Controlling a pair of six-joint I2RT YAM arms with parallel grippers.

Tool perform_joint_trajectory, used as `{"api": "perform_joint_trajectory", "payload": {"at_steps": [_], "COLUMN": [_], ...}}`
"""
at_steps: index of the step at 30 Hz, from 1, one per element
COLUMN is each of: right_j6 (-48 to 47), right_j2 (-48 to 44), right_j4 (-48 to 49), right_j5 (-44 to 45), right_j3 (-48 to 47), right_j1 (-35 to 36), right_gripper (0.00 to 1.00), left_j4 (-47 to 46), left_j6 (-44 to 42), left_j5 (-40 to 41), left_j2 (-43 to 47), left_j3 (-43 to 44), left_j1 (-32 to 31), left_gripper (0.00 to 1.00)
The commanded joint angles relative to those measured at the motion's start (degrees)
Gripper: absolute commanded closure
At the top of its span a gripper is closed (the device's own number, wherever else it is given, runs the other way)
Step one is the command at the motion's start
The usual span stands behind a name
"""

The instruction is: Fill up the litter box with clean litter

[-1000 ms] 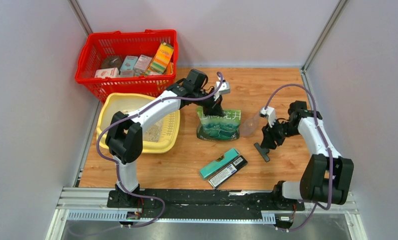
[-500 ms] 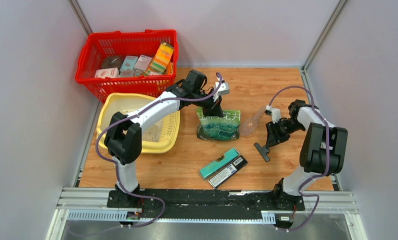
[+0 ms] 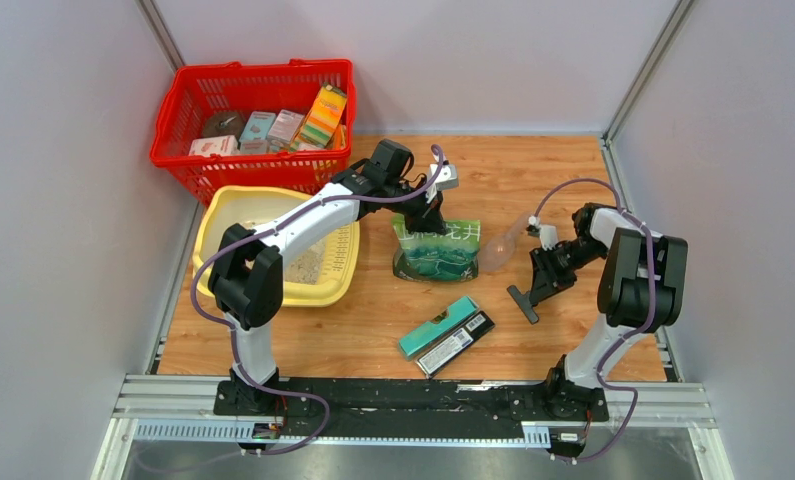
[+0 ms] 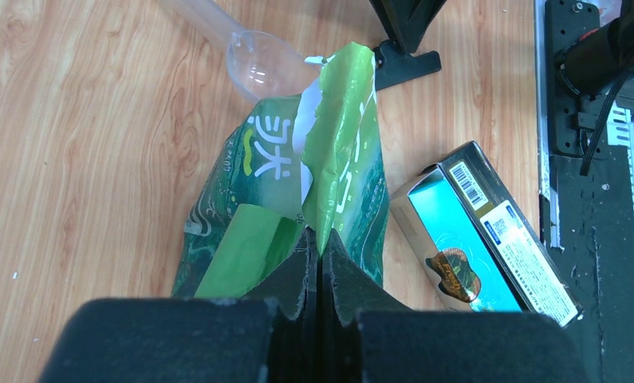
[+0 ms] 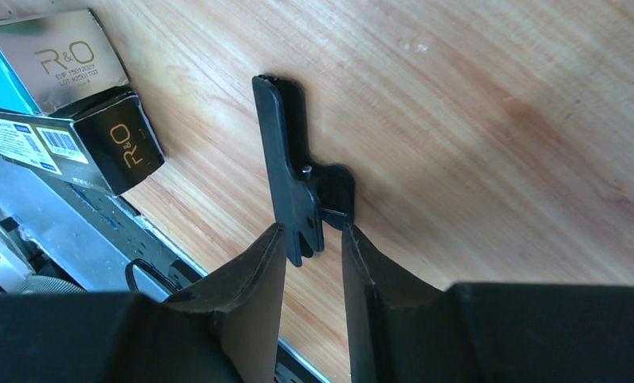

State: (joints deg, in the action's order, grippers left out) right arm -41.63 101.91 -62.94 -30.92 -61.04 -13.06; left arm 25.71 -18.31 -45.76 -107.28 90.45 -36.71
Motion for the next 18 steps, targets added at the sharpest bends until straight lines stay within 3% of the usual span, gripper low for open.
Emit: {"api": "perform_joint_trajectory", "payload": {"at_steps": [1,5,8,9,10,18], "right_j6": [-0.12,0.75,0.85,0.58,-0.46,-13.55], "right_j2": [-2.06,-0.14,0.75,0.66,0.31,-17.60], "right_j4": [-1.75,-1.66,-1.57,-1.84,-2.71,-18.08], "right_j5": [-1.07,-1.51,-2.13,-2.65,-2.92,-2.65], "right_j3": [-0.58,-0.40,-1.01,-1.45,-1.80,-11.64], "right_j1": [-0.12,-0.12,-0.12,-0.04,-0.12,-0.12], "right_gripper": [0.66,0.71,0.83,0.94,0.99,1.00], "left_j4": [3.20,3.29,3.90,3.99,4.17,4.26], "left_j6": [0.11,0.02,-0.15,-0.24,-0.41,1.16], "left_j5": [2.69,2.69,2.60,2.60,2.52,1.90], "left_j2": [2.61,2.17,1.82,1.73,1.55,-0.73], "left_j3": [0.42,0.77,1.39,1.56,1.74,4.82], "left_j1": [1.73,1.73,1.73,1.73,1.73,1.73], "left_gripper": [1.00,1.00,1.00,1.00,1.00,1.00]}}
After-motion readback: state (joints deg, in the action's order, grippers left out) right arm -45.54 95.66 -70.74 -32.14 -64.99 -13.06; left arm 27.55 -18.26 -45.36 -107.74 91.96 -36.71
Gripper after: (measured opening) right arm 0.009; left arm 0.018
